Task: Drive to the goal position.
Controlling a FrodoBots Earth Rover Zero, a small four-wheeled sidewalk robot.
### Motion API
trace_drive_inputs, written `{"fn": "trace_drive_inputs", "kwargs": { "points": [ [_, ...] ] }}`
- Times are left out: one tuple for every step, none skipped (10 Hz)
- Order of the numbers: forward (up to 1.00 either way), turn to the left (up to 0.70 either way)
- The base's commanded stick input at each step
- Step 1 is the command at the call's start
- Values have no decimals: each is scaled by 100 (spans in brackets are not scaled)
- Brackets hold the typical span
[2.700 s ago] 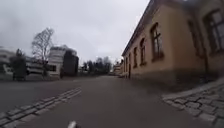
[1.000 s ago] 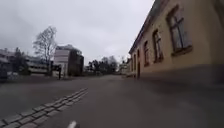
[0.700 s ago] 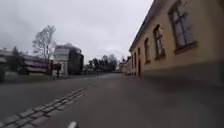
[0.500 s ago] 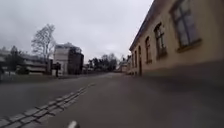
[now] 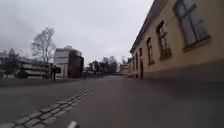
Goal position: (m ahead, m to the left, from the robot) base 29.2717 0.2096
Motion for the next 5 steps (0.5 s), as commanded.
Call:
{"fn": "trace_drive_inputs", "kwargs": {
  "points": [
    [100, 1],
    [100, 1],
    [100, 1],
    [100, 1],
    [100, -7]
  ]
}}
